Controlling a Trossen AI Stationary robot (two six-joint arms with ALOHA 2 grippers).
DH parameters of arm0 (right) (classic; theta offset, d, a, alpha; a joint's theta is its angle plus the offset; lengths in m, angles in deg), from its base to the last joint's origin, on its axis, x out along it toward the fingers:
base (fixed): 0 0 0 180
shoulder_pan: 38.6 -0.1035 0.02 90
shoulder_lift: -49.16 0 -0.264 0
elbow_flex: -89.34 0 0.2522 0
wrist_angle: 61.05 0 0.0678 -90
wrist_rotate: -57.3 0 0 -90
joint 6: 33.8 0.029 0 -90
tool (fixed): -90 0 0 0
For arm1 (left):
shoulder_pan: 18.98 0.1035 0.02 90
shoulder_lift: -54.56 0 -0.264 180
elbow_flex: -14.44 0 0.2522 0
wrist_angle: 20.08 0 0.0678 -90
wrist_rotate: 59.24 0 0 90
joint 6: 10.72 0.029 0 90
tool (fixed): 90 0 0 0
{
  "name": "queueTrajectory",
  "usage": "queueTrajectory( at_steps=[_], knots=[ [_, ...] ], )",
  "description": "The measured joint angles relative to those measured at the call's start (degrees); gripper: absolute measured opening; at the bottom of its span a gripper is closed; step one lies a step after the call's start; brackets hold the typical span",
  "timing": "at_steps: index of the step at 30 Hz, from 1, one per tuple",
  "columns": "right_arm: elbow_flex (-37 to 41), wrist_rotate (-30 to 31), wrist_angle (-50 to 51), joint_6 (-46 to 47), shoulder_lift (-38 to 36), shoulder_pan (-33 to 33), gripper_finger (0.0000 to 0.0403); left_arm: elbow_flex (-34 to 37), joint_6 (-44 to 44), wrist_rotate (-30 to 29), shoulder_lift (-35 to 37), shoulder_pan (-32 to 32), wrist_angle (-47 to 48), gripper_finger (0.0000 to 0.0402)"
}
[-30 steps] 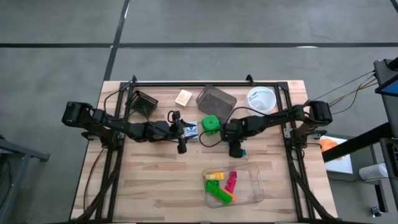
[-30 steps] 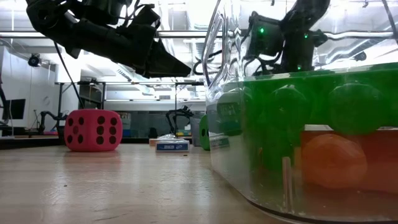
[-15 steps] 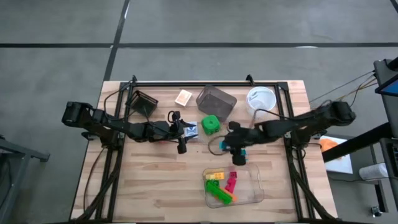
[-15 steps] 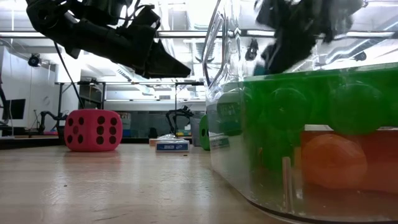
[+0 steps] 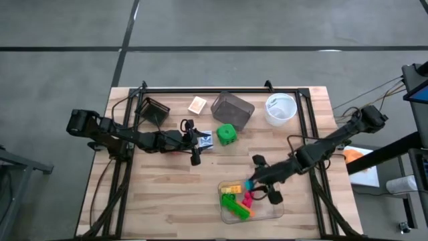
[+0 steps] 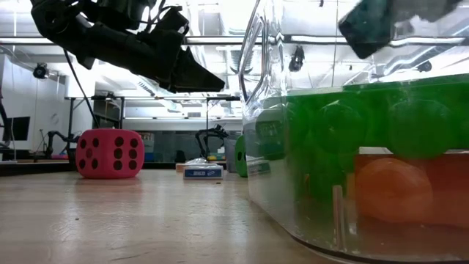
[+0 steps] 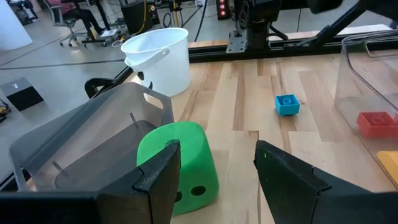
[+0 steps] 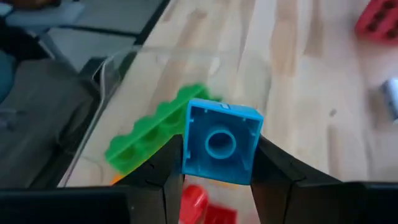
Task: Pick & Place Toys
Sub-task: Put the blue game piece into the bottom transparent bin
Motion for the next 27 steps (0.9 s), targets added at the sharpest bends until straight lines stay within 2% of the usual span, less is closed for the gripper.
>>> queueTrajectory(
  at_steps=[4, 13, 19, 24, 27],
  knots=[
    [-0.42, 0.11, 3.22, 4.64, 1.79, -1.31, 0.0143, 0.0, -0.02, 0.0, 0.0, 0.0, -0.02, 0.0208],
    [-1.07, -1.56, 6.48, 10.37, 6.62, -1.33, 0.0246, 0.0, -0.02, 0.0, 0.0, -0.02, -0.02, 0.0208],
    [-4.31, -1.5, 10.34, 10.18, 8.56, -1.42, 0.0265, 0.0, -0.02, 0.01, 0.0, -0.02, -0.02, 0.0208],
    [-8.9, 3.04, 19.22, 8.42, 7.93, -1.42, 0.0266, 0.0, -0.02, 0.0, 0.0, -0.02, -0.02, 0.0208],
    [-11.13, 8.47, 26.44, 6.99, 7.49, -1.15, 0.0267, 0.0, -0.02, 0.02, 0.0, -0.01, -0.02, 0.0208]
  ],
)
